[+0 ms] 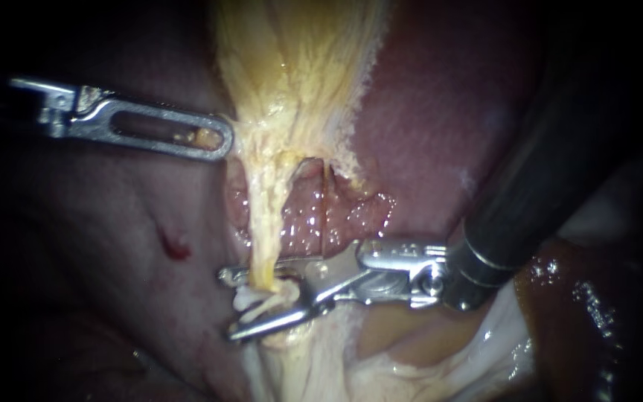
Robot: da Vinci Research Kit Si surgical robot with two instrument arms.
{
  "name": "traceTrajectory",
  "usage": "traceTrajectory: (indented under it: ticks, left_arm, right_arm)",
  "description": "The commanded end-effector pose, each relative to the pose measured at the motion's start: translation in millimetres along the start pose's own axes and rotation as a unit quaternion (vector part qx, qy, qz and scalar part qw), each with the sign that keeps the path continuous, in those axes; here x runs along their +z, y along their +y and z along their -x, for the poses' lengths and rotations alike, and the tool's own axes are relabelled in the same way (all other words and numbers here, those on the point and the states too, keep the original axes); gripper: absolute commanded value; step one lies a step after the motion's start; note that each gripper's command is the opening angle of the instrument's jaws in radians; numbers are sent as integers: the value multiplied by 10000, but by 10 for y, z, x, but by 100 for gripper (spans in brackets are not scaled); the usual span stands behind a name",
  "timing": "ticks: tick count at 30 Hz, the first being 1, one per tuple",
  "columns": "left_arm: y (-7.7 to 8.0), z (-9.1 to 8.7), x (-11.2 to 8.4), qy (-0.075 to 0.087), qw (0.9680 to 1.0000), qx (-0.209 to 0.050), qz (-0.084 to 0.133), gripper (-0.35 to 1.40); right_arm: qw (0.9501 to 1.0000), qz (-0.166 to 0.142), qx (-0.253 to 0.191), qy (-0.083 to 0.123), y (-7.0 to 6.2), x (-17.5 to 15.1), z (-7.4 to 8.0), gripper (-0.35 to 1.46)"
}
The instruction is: Clipping second clip left tube
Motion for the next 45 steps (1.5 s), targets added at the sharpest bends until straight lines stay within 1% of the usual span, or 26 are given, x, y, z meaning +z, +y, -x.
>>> traceTrajectory:
  ticks: [1, 8, 12, 19, 23, 26, 28, 33, 35, 41, 43, 45]
  left_arm:
    - [0, 0, 0, 1, 10000, 0, -4, -35]
    - [1, 0, 0, 2, 10000, 2, -6, -35]
    - [1, 0, 0, 2, 10000, 1, -6, -35]
    - [1, 0, 0, 2, 10000, 2, -6, -35]
    - [1, 0, 0, 3, 10000, 2, -6, -35]
    - [2, 0, 0, 2, 10000, 2, -6, -35]
    - [2, 0, 0, 2, 10000, 2, -6, -35]
    - [2, 0, 0, 3, 10000, 2, -6, -35]
    - [2, 1, 0, 3, 10000, 2, -6, -35]
    - [3, 1, 0, 3, 10000, 2, -7, -35]
    - [4, 1, 0, 3, 10000, 2, -7, -35]
    - [4, 1, 0, 3, 10000, 2, -7, -35]
  right_arm:
    - [10000, -49, 0, 3, -3, 0, -1, 49]
    - [9994, -348, -60, -7, -26, 5, -7, 49]
    - [9993, -377, -65, -11, -33, 9, -9, 49]
    - [9993, -372, -63, -9, -31, 8, -9, 46]
    - [9993, -382, -64, -11, -30, 4, -8, 36]
    - [9992, -393, -62, -12, -30, -1, -7, 19]
    - [9992, -402, -60, -11, -29, -5, -7, -2]
    - [9992, -387, -56, -7, -26, -9, -6, -22]
    - [9996, -283, -59, 4, -26, -9, -6, -34]
    - [9997, -236, -61, 9, -25, -9, -6, -35]
    - [9996, -281, -62, 3, -26, -9, -5, -35]
    - [9995, -287, -57, -88, -26, -8, -5, -35]
